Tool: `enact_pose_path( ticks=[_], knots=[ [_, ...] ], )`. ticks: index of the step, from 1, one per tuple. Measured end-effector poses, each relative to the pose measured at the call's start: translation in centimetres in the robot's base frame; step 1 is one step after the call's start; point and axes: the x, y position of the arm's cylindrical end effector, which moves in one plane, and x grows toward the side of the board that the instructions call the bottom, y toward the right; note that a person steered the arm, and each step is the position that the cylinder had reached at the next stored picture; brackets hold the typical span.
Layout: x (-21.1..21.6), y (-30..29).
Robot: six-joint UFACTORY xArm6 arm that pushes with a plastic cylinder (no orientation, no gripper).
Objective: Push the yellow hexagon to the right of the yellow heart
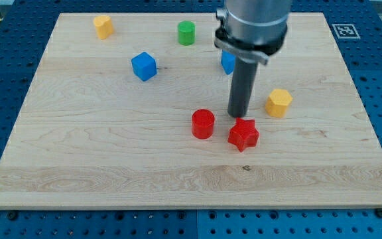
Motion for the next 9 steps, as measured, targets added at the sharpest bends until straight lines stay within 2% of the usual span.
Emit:
enact_pose_path(
  ticks=[3,5,8,9],
  knots=[
    [0.1,0.7],
    [0.1,7.5],
    [-0.7,11.8],
    [-2.1,9.4]
  ],
)
